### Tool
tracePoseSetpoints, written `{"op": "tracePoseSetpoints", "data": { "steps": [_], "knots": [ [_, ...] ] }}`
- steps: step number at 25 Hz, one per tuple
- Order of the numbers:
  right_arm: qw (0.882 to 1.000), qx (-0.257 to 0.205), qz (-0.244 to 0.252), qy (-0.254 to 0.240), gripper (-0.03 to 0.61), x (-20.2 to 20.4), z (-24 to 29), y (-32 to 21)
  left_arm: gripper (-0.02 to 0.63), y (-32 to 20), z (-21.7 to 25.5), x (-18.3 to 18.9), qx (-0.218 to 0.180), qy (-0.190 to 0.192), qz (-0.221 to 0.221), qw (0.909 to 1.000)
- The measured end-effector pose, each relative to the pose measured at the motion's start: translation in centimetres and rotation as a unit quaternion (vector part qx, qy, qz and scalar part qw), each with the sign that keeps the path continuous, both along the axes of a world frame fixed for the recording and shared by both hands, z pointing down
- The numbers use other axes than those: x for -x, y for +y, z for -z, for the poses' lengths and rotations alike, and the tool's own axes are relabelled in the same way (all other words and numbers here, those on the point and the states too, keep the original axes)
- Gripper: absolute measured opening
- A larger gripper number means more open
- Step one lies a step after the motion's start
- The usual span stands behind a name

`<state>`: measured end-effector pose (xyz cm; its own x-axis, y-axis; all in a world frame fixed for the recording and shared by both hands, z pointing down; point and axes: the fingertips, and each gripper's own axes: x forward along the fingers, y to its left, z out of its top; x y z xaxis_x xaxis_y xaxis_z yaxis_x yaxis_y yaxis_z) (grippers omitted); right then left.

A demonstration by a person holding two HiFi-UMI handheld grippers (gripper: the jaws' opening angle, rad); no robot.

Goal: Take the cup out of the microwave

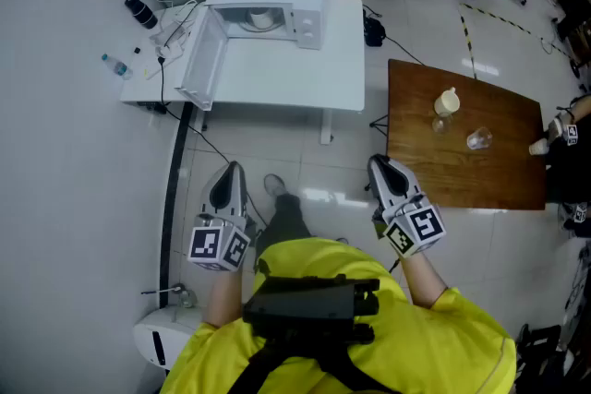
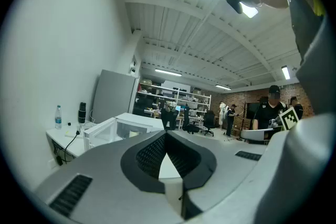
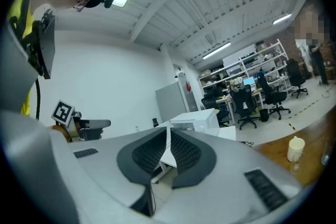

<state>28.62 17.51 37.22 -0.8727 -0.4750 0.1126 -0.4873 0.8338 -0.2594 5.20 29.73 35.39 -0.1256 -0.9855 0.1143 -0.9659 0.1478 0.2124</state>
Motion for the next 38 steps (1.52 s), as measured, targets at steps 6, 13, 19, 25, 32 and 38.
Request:
{"op": "tracePoseSetpoints", "data": {
  "steps": [6, 13, 19, 25, 32, 38],
  "knots": [
    [1.0, 0.008, 0.022, 0.01, 0.029, 12.5, -1.3, -5.3, -0.008, -5.6, -1.0, 10.5, -0.004, 0.011, -0.004, 0.9999],
    [0.997, -0.013, 0.064, 0.031, 0.127, 29.0, -1.5, -12.2, -0.008, -10.7, -0.5, 23.1, -0.015, 0.006, 0.016, 0.9997],
    [0.996, -0.012, 0.038, 0.076, 0.245, 38.8, -7.0, -19.4, -0.008, -14.6, -4.0, 28.2, 0.025, 0.013, 0.004, 0.9996],
    [0.992, 0.002, 0.034, 0.123, 0.422, 45.4, -14.2, -26.2, -0.008, -21.3, -7.2, 29.2, 0.051, 0.012, -0.02, 0.9985],
    [0.984, 0.039, 0.011, 0.176, 0.422, 51.7, -24.8, -35.3, -0.008, -25.4, -11.1, 29.9, 0.105, 0.045, -0.013, 0.9933],
    [0.975, 0.065, -0.036, 0.211, 0.492, 55.1, -30.8, -41.8, -0.008, -27.4, -14.7, 29.9, 0.135, 0.057, 0.0, 0.9892]
  ]
}}
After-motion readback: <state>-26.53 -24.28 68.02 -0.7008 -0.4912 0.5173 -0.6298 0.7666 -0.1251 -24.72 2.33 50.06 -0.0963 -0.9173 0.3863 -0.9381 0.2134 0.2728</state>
